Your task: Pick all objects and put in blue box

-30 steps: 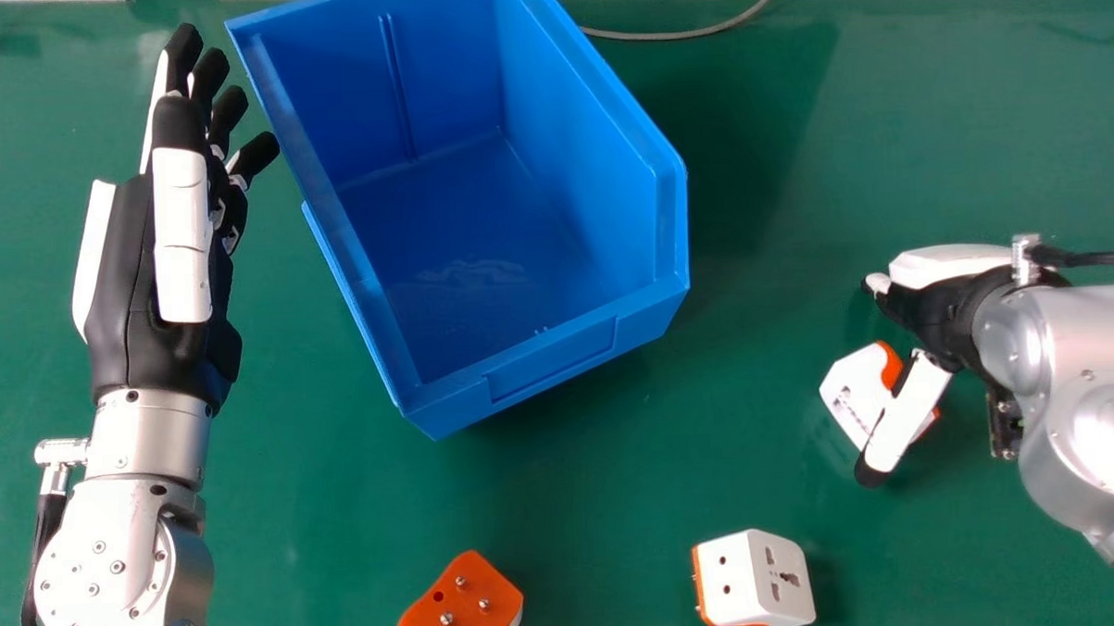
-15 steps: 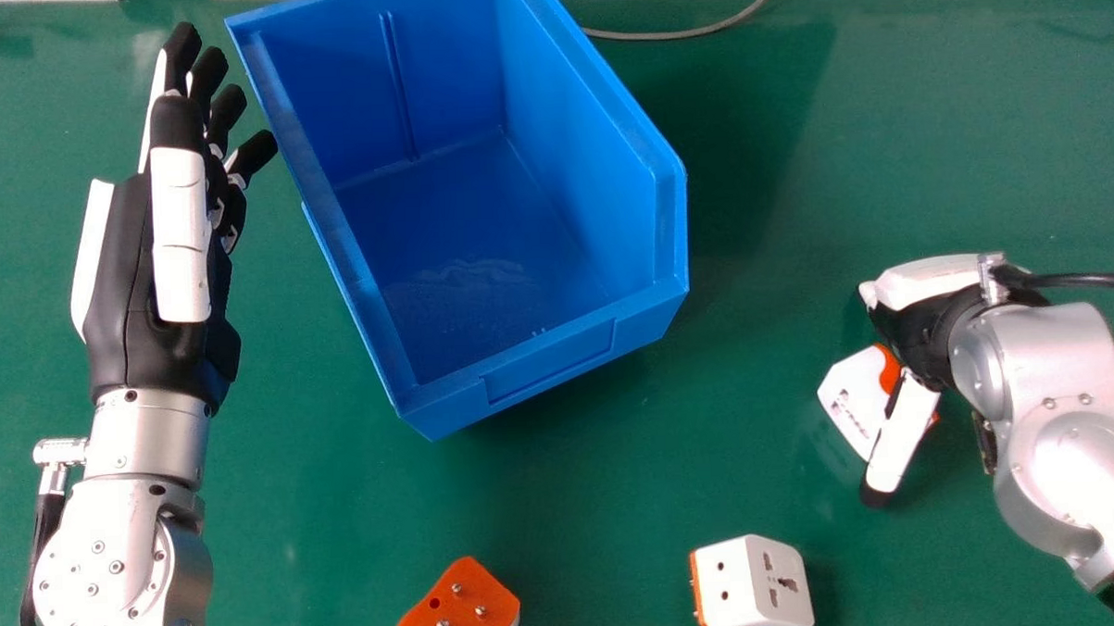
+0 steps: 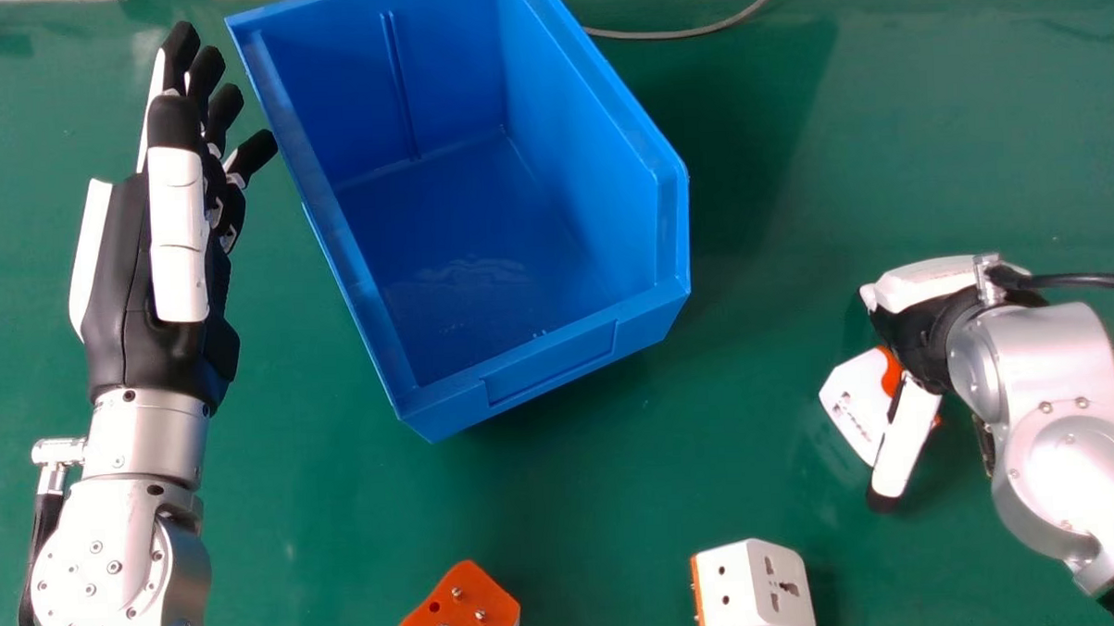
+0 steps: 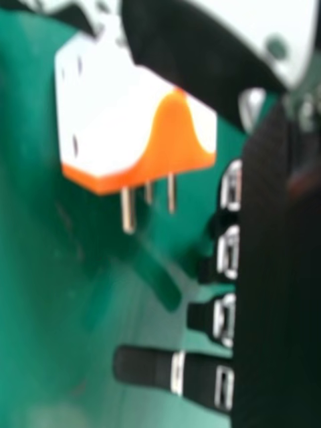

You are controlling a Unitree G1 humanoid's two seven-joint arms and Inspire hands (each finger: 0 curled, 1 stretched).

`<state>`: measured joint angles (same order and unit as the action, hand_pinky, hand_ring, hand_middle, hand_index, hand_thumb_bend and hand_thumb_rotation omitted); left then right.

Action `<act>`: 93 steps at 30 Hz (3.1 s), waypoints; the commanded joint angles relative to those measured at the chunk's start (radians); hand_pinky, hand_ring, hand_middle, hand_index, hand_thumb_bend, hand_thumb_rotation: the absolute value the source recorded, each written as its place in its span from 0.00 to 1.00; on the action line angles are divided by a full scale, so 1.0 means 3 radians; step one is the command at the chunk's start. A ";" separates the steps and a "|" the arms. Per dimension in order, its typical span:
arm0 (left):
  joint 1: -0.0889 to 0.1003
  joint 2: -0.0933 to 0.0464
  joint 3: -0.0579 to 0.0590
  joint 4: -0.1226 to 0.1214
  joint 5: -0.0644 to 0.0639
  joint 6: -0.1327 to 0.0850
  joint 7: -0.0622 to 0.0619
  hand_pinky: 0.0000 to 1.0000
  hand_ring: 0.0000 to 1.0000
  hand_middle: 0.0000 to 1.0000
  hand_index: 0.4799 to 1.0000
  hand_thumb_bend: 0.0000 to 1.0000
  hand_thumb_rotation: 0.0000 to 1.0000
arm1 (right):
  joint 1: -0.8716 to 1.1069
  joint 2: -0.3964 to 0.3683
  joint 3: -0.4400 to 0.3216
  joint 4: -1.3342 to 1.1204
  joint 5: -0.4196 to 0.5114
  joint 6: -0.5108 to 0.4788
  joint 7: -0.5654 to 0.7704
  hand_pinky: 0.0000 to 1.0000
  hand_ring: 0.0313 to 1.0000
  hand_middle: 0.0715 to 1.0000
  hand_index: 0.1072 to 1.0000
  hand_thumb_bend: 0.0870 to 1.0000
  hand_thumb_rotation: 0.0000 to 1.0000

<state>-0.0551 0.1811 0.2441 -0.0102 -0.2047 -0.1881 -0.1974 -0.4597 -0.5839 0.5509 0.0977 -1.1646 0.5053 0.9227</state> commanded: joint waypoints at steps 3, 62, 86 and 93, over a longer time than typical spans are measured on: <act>-0.0074 0.0059 0.0008 -0.0046 -0.0016 -0.0047 -0.0029 0.91 0.98 0.99 0.97 0.80 1.00 | 0.0060 0.0059 0.0123 -0.0036 -0.0112 -0.0091 0.0048 0.61 0.97 1.00 1.00 1.00 0.29; -0.0079 0.0148 0.0070 -0.0091 -0.0130 0.0045 -0.0087 0.91 0.98 1.00 0.98 0.80 1.00 | 0.0721 0.0467 -0.0364 -0.0792 -0.0160 -0.0157 -0.0880 0.22 0.31 0.47 0.50 0.54 0.03; -0.0076 0.0145 0.0081 -0.0089 -0.0156 0.0044 -0.0102 0.92 0.98 0.99 0.98 0.81 1.00 | 0.0960 0.0579 -0.0660 -0.0909 0.0314 -0.0699 -0.2386 0.22 0.29 0.41 0.47 0.49 0.01; -0.0061 0.0150 0.0093 -0.0102 -0.0166 0.0038 -0.0128 0.92 0.98 0.99 0.98 0.81 1.00 | 0.0945 0.0591 -0.0621 -0.0976 0.0037 -0.0365 -0.2025 0.21 0.28 0.40 0.45 0.49 0.00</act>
<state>-0.0670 0.2151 0.2626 -0.0111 -0.2396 -0.1655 -0.2299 -0.1710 -0.4021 0.3696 -0.1640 -1.1129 0.3564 0.2671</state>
